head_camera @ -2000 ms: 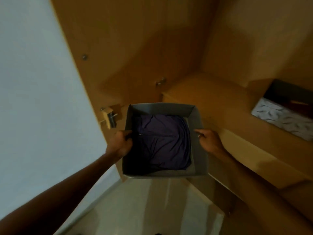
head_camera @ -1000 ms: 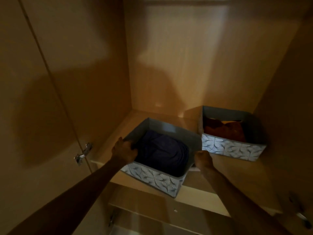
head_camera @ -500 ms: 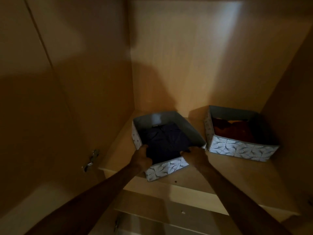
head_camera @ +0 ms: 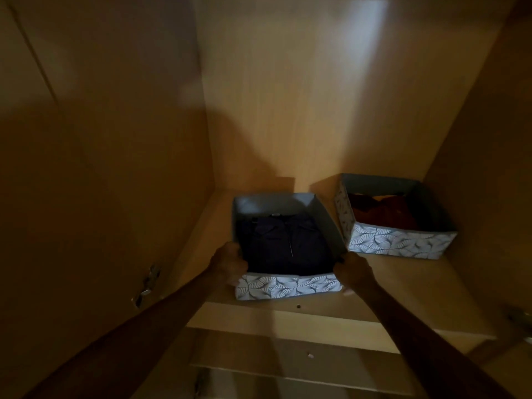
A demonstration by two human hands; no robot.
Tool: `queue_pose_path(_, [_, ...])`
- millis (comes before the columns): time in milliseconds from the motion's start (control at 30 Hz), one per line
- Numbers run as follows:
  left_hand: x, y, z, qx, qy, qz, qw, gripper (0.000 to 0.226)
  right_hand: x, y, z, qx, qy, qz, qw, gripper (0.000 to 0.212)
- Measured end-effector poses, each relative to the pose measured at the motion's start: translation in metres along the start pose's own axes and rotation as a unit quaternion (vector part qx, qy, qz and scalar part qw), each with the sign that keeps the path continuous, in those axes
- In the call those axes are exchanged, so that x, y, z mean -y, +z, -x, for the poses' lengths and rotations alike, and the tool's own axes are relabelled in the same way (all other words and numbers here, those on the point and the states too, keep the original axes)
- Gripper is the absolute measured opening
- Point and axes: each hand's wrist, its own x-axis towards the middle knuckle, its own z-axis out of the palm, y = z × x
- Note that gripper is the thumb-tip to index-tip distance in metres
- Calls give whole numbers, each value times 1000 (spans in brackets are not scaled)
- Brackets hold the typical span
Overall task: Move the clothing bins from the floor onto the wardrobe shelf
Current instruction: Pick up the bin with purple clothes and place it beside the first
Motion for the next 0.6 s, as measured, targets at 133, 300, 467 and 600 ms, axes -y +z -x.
queue_pose_path(133, [1, 7, -8, -53, 49, 38, 997, 34, -9, 7, -6, -23, -3, -11, 1000, 33])
queue_pose_path(300, [-14, 19, -21, -98, 133, 43, 985, 15, -3, 7, -9, -41, -16, -26, 999, 43])
queue_pose_path(467, [-21, 39, -44, -38, 195, -36, 979, 86, 3, -8, -35, -40, -132, 60, 989, 56])
queue_pose_path(600, [-13, 47, -64, 47, 203, -230, 951, 115, -2, -5, -53, 17, -151, 172, 973, 79])
